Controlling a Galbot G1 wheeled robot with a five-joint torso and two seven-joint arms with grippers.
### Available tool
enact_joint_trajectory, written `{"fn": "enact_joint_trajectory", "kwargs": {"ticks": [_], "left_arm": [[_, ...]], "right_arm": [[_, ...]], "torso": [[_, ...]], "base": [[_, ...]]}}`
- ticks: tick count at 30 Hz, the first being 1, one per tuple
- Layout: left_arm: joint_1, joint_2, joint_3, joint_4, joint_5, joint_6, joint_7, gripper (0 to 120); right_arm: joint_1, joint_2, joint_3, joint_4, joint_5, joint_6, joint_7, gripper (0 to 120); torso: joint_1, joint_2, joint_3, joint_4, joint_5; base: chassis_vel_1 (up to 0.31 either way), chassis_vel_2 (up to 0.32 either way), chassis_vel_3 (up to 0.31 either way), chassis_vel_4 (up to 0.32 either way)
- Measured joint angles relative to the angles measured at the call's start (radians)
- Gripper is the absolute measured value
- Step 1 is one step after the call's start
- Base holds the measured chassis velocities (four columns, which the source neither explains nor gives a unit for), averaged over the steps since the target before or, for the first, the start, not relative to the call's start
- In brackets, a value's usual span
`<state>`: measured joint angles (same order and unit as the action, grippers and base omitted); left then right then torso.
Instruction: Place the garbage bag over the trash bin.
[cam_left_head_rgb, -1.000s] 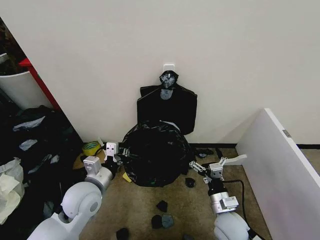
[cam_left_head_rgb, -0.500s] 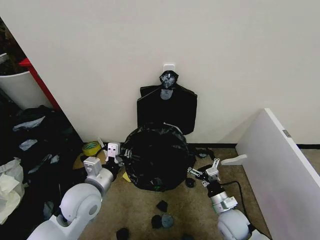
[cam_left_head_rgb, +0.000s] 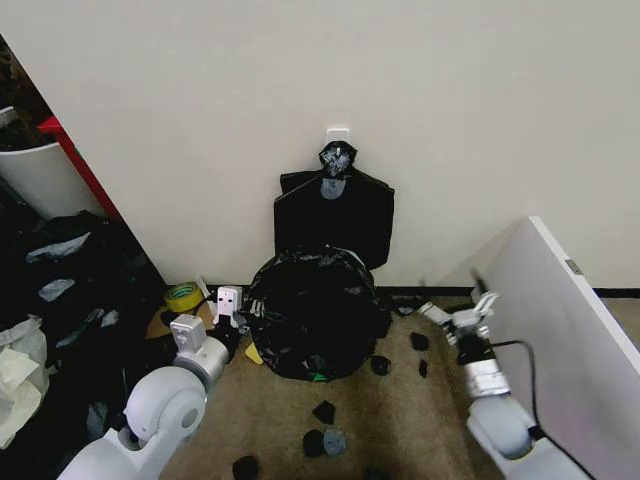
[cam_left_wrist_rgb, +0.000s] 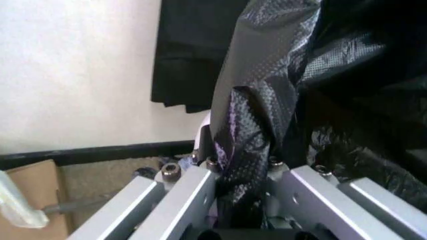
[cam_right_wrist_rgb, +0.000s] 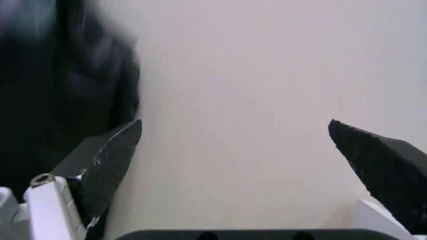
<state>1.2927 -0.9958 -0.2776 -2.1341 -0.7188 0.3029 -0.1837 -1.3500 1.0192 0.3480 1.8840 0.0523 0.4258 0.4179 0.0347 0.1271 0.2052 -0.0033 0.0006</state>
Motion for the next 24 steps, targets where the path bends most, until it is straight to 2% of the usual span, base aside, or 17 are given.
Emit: {"fn": "enact_joint_trajectory", "kwargs": {"ticks": [1,5,8,10,14,16,20,24], "left_arm": [[0.0,0.0,0.0,0.0,0.0,0.0,0.0,0],[0.003,-0.021,0.038,0.02,0.01,-0.053,0.016,0],[0.003,-0.036,0.051,0.029,0.014,-0.079,0.029,0],[0.008,-0.054,0.059,0.039,0.037,-0.124,0.035,0],[0.027,-0.101,0.076,0.07,0.141,-0.216,0.031,0],[0.03,-0.11,0.077,0.074,0.153,-0.225,0.027,0],[0.042,-0.202,0.09,0.127,0.281,-0.305,-0.031,0],[0.047,-0.234,0.097,0.143,0.34,-0.344,-0.04,0]], "right_arm": [[0.0,0.0,0.0,0.0,0.0,0.0,0.0,100],[-0.091,-0.013,-0.088,0.283,0.237,-0.099,-0.021,100],[-0.123,-0.011,-0.152,0.383,0.269,-0.153,-0.025,97],[-0.135,-0.009,-0.216,0.444,0.27,-0.196,-0.029,88],[-0.129,-0.007,-0.29,0.485,0.269,-0.231,-0.029,73],[-0.127,-0.008,-0.296,0.485,0.267,-0.232,-0.029,71],[-0.102,-0.023,-0.387,0.454,0.233,-0.252,-0.033,51],[-0.072,-0.029,-0.452,0.419,0.212,-0.309,-0.009,38]], "torso": [[0.0,0.0,0.0,0.0,0.0],[0.0,0.0,0.0,0.0001,0.0],[0.0,0.0,0.0,-0.0002,-0.0003],[0.0,0.0,0.0,-0.0001,-0.0001],[0.0,0.0,0.0,0.0001,0.0001],[0.0,0.0,0.0,0.0001,0.0001],[0.0,0.0,0.0,0.0002,0.0002],[0.0,0.0,0.0,0.0,0.0002]], "base": [[0.0,0.0,0.0,0.0],[0.0,0.0,0.0,0.0],[0.0,0.0,0.0,0.0],[0.0,0.0,0.0,0.0],[0.0,0.0,0.0,0.0],[0.0,0.0,0.0,0.0],[0.0,0.0,0.0,0.0],[0.0,0.0,0.0,0.0]]}}
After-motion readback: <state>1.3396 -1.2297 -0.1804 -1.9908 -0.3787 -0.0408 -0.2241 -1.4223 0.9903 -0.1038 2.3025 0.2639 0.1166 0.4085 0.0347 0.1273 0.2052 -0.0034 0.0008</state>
